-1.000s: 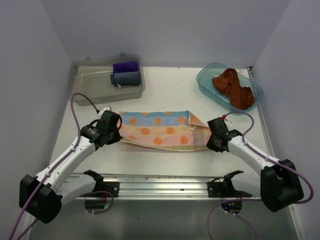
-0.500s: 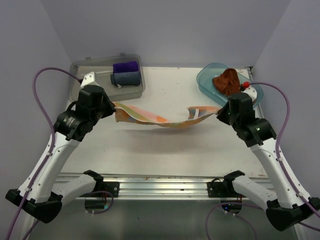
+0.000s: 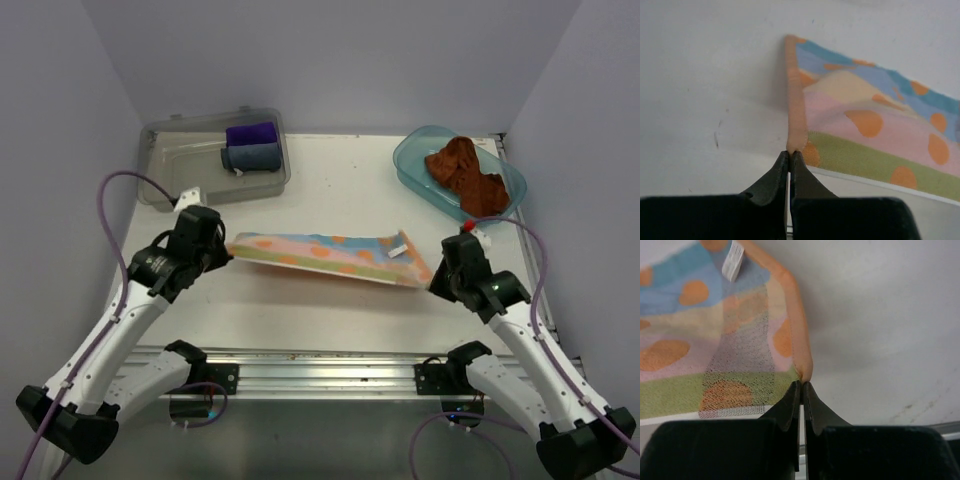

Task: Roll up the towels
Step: Flatten the towel

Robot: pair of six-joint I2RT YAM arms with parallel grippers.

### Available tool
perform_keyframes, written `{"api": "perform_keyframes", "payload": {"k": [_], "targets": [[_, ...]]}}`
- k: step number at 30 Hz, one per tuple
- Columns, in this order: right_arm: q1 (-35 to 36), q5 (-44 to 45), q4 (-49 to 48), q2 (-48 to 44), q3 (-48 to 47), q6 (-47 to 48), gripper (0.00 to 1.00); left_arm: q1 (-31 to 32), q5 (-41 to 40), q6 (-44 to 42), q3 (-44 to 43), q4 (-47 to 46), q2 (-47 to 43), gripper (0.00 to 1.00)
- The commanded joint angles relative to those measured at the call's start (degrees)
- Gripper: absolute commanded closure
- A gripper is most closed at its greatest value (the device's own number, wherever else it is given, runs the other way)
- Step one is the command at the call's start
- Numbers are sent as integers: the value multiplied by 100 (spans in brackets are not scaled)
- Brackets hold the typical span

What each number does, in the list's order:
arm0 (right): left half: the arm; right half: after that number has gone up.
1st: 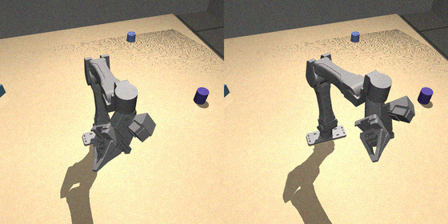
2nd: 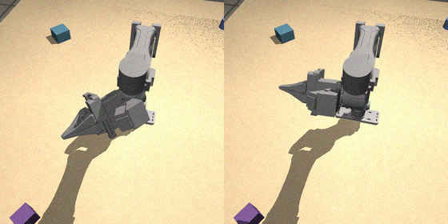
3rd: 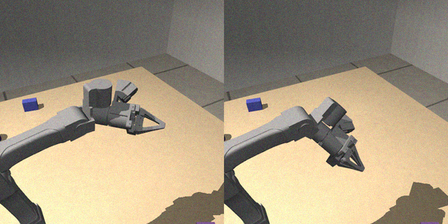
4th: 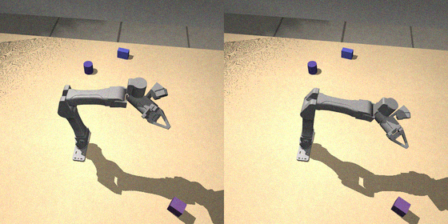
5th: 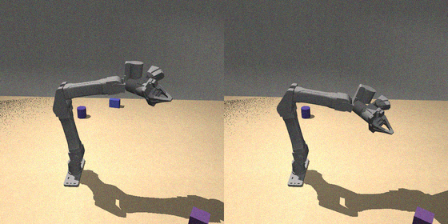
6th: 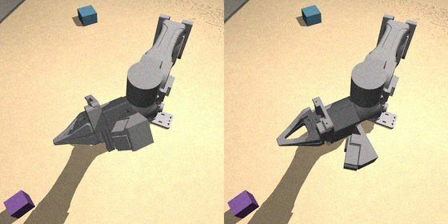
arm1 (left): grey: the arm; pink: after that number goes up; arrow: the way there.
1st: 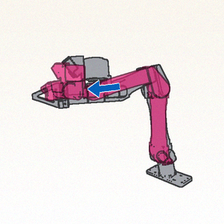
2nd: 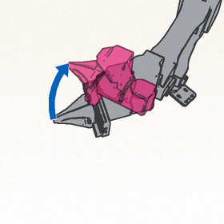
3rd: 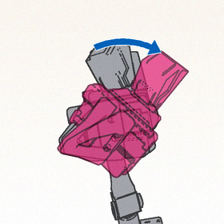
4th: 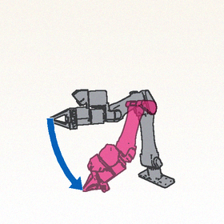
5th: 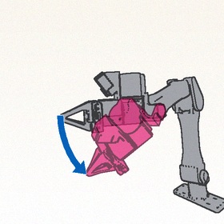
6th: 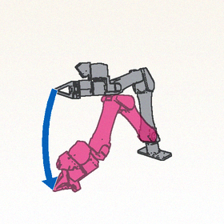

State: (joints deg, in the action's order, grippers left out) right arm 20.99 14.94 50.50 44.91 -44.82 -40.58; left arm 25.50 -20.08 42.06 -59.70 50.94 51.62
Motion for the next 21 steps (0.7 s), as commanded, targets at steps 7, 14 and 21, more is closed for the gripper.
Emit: {"api": "perform_keyframes", "payload": {"k": [7,14,21], "targets": [[10,-413,443,-290,-227,-179,100,-36,277,268,347,338,-459,100],[10,-202,197,220,-1519,128,100,-36,118,-93,-883,390,-74,100],[10,158,521,396,-3224,428,100,-36,-461,-401,-2553,855,-64,100]]}}
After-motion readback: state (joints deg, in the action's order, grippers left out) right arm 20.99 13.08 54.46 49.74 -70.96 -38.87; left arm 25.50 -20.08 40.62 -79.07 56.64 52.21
